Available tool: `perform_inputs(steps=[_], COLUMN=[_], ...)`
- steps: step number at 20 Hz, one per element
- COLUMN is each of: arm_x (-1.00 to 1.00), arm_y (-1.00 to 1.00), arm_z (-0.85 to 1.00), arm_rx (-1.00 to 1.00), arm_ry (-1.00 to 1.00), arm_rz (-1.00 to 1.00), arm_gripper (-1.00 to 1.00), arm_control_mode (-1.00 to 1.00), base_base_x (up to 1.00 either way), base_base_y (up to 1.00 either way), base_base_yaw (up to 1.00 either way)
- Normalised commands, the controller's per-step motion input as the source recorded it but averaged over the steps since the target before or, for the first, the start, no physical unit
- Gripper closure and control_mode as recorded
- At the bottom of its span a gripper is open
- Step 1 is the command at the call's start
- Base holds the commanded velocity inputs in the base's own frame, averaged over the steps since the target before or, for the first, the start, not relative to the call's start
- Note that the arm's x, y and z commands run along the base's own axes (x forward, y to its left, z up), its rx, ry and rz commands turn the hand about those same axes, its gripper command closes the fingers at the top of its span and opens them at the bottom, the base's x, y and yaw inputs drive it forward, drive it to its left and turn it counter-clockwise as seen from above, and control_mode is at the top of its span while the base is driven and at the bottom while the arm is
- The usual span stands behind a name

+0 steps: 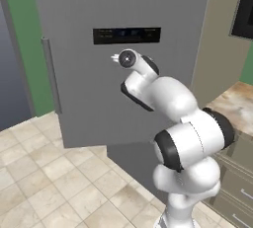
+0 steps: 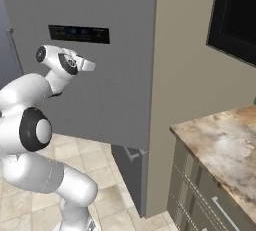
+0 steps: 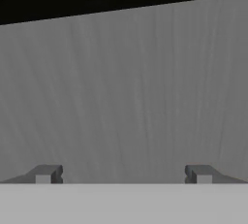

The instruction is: Place the mushroom in the correct fridge rack based on whether it is a fruit or vegetable. Finally, close the fridge door.

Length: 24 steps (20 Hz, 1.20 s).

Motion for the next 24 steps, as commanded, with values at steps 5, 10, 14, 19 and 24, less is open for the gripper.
perform_inputs(steps=[5, 10, 14, 19, 24], arm_x=[0.68, 0.59, 0.31, 0.08, 0.01], arm_y=[0.00, -0.04, -0.55, -0.91, -0.98], arm_z=[0.00, -0.01, -0.05, -0.04, -0.09], arm_rx=[0.00, 0.00, 0.00, 0.01, 0.02], arm_ry=[0.00, 0.00, 0.00, 0.00, 0.00], arm_rz=[-0.21, -0.21, -0.18, -0.11, -0.10], arm_gripper=[-1.00, -1.00, -1.00, -1.00, -1.00], arm_control_mode=[-1.00, -1.00, -1.00, -1.00, -1.00], base_base_x=[0.00, 0.00, 0.00, 0.00, 0.00], base_base_y=[0.00, 0.00, 0.00, 0.00, 0.00], base_base_yaw=[0.00, 0.00, 0.00, 0.00, 0.00])
